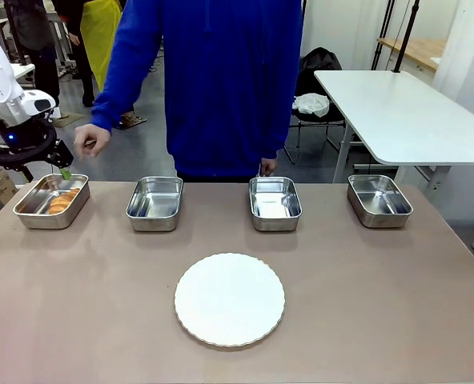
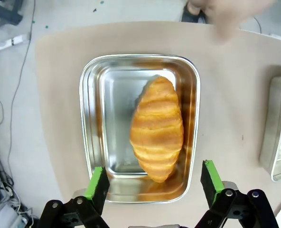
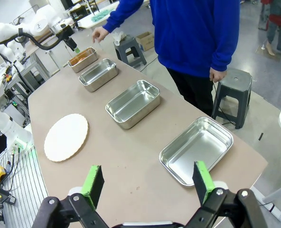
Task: Place the bread in the container.
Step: Place the Butter Roll into the Airtight Container indicated by the human.
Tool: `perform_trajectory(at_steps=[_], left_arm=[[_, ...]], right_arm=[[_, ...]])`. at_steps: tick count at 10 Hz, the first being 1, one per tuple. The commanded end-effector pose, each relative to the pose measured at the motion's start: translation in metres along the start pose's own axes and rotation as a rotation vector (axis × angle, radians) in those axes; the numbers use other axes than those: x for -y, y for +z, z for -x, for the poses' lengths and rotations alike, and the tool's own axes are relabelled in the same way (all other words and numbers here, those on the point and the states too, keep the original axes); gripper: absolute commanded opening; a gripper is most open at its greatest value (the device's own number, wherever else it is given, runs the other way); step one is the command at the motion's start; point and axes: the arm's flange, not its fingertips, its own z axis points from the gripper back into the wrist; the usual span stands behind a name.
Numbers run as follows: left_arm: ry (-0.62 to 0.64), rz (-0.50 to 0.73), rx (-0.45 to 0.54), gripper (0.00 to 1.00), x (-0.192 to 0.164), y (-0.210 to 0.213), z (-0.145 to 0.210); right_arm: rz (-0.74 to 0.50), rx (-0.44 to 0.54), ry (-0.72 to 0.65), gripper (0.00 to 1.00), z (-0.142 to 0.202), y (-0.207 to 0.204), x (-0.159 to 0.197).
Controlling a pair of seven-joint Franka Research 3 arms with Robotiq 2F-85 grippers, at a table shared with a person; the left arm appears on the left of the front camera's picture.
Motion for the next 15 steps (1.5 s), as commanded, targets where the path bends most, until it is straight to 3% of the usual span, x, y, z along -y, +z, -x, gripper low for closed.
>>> perform_trajectory(at_steps=[1,4,7,10,12,14,15], left_arm=[[0.009,-0.025,0.000,1.00,-0.008,0.023,0.019],[0.047,-0.041,0.032,1.00,-0.018,0.070,0.063],[0.059,-0.001,0.107,1.00,-0.013,0.097,0.142],[0.112,0.037,0.191,1.00,0.006,0.101,0.208],[0.074,0.045,0.190,1.00,0.018,0.091,0.229],[0.020,0.029,0.110,1.00,0.021,0.076,0.230],[0.064,0.031,0.168,1.00,0.018,0.097,0.226]], right_arm=[[-0.004,0.010,0.007,1.00,-0.002,0.001,-0.001],[-0.004,0.010,0.007,1.00,-0.002,0.001,-0.001],[-0.004,0.010,0.007,1.00,-0.002,0.001,-0.001],[-0.004,0.010,0.007,1.00,-0.002,0.001,-0.001],[-0.004,0.010,0.007,1.00,-0.002,0.001,-0.001],[-0.004,0.010,0.007,1.00,-0.002,0.001,-0.001],[-0.004,0.010,0.007,1.00,-0.002,0.001,-0.001]])
